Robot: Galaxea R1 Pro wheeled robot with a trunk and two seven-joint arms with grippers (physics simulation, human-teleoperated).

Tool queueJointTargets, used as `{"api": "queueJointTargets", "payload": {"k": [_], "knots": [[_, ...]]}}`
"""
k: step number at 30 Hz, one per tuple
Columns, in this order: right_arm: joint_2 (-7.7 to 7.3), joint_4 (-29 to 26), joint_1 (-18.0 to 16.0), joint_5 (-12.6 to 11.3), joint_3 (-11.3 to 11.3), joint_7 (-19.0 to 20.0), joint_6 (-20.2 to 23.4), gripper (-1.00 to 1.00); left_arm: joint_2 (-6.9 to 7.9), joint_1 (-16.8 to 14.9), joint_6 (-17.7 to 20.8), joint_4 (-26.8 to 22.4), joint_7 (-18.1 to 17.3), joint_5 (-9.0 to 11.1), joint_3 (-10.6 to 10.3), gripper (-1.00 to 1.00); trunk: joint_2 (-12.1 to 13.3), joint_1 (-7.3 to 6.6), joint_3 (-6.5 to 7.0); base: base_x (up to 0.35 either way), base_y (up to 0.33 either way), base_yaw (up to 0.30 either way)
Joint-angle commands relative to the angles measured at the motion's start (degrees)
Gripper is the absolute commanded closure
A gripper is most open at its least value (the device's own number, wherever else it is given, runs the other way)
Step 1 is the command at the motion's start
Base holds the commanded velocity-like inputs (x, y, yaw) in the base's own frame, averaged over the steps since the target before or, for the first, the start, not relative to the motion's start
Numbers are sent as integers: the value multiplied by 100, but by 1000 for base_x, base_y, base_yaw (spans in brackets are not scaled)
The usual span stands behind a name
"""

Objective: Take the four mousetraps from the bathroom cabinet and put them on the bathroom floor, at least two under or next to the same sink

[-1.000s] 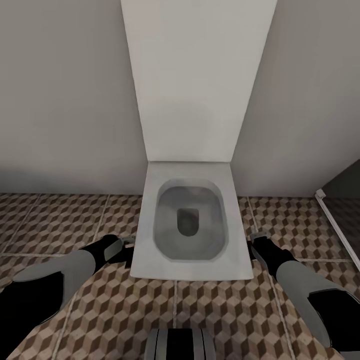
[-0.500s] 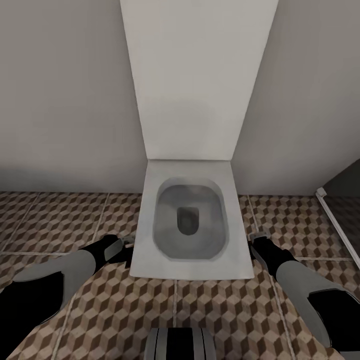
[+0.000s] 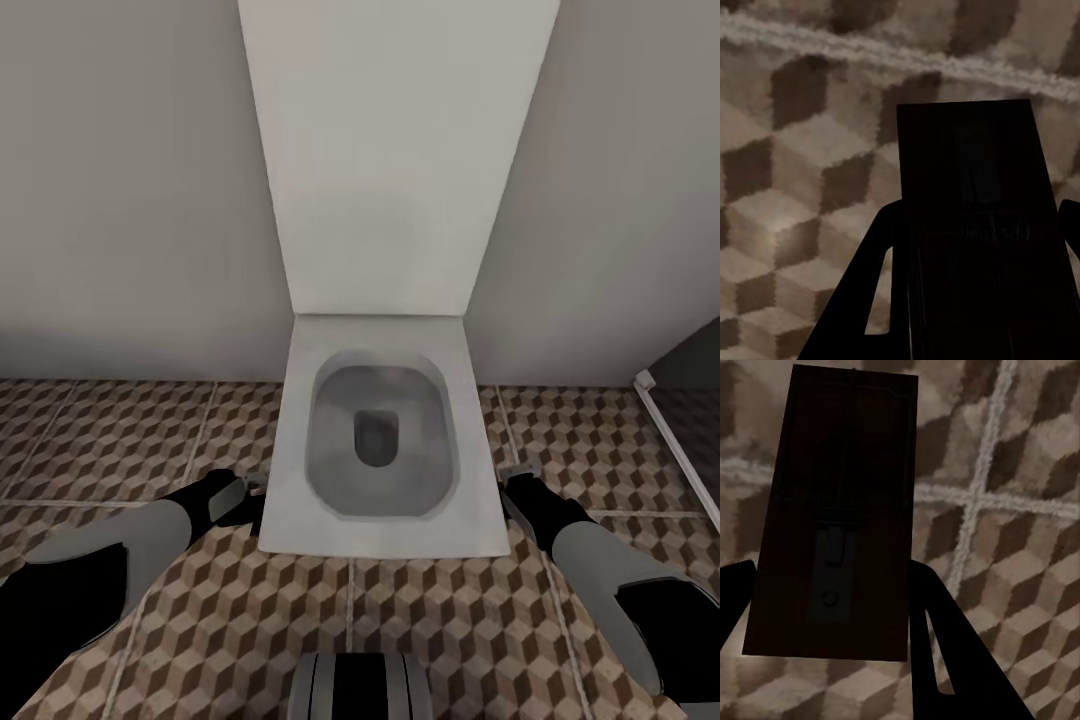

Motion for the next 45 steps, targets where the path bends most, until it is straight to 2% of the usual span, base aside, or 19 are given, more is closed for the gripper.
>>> {"api": "queueJointTargets", "payload": {"k": [1, 11, 15, 28, 45], "knots": [[-2, -10, 0, -8, 24, -7, 35, 100, 7, -5, 8, -24, 53, 54, -22, 100, -1, -1, -4, 0, 0, 0], [-1, 5, 0, -12, 23, -8, 35, 100, 7, -4, 11, -24, 47, 54, -21, 100, -1, -1, -4, 0, 0, 0], [-2, 5, 0, -13, 22, -8, 35, 100, 7, -4, 9, -24, 47, 54, -21, 100, -7, 9, -92, 0, 0, 0], [2, 53, 0, -33, 21, -8, 35, 100, 7, -4, 15, -24, 44, 54, -21, 100, -7, 9, -92, 0, 0, 0], [24, 457, 0, -27, 15, -8, 35, 100, 7, -5, 17, -24, 46, 54, -21, 100, -7, 9, -92, 0, 0, 0]]}}
